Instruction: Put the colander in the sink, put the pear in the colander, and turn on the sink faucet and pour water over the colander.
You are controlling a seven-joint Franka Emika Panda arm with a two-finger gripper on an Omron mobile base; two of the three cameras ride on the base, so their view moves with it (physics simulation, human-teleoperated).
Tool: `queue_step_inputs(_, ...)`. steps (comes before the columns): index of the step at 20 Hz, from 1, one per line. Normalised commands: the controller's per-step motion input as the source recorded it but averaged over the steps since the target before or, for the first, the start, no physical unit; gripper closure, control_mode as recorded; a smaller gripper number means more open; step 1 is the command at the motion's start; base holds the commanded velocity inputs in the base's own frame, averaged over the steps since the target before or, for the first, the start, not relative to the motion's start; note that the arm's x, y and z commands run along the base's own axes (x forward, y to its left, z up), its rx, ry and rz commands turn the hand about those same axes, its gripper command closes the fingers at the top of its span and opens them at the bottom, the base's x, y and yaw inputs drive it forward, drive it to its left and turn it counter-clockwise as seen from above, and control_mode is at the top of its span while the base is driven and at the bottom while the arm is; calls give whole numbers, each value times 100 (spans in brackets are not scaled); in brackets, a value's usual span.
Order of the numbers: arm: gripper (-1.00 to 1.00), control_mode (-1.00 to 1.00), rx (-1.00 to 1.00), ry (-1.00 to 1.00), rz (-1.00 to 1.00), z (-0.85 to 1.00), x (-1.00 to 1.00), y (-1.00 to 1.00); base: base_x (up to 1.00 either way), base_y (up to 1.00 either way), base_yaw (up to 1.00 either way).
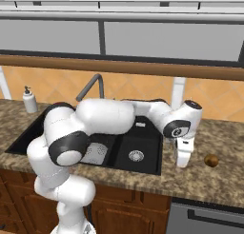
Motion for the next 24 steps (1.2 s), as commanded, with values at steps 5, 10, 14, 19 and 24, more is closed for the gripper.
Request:
queue_step_inputs(5,-100,-100,1,-5,17,-6,1,-37,0,0,0)
queue_step_inputs(10,-100,-100,0,0,18,-5,8,-28,0,0,0)
queue_step_inputs(14,-100,-100,0,-12,12,-28,3,-44,0,0,0)
queue_step_inputs(19,-100,-100,0,-13,11,-29,6,-28,0,0,0)
queue_step_inputs(24,-100,-100,-5,-6,15,-8,19,-7,0,0,0)
